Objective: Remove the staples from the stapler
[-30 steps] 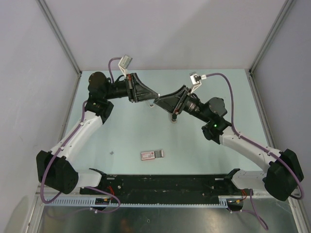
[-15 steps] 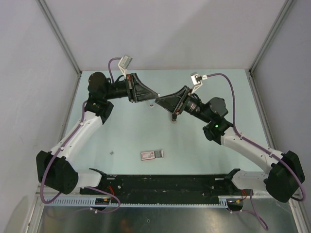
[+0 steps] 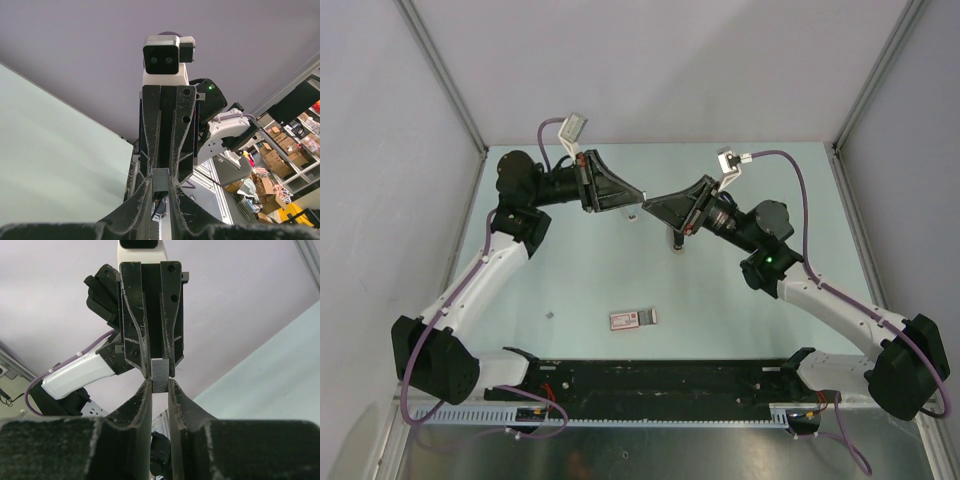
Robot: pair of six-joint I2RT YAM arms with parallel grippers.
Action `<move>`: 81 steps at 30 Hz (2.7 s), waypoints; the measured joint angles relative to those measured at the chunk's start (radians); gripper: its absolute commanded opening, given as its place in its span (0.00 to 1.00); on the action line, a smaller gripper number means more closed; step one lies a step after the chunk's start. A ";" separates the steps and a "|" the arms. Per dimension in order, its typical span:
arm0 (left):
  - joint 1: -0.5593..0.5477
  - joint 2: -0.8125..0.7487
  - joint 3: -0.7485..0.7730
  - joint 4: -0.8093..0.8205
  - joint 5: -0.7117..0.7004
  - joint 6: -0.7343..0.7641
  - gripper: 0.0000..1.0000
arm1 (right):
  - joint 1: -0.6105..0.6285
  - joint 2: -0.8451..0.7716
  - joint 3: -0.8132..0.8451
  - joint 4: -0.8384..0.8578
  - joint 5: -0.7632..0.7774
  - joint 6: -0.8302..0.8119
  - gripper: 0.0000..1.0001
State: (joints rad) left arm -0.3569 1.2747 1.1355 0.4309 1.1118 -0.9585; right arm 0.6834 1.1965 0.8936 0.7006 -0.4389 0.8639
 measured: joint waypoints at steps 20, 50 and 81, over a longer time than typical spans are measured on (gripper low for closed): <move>0.026 -0.005 -0.007 0.000 0.018 0.023 0.71 | 0.022 -0.020 0.000 -0.164 0.026 -0.068 0.07; -0.016 -0.006 -0.253 -0.855 -0.724 1.253 0.62 | 0.488 0.273 0.069 -1.098 0.593 -0.183 0.00; -0.027 -0.047 -0.266 -0.875 -0.759 1.351 0.62 | 0.532 0.524 0.214 -1.220 0.774 -0.096 0.02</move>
State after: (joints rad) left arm -0.3843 1.2282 0.8692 -0.4446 0.3527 0.3927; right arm 1.2156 1.7206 1.1076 -0.5194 0.3355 0.7677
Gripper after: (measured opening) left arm 0.617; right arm 0.194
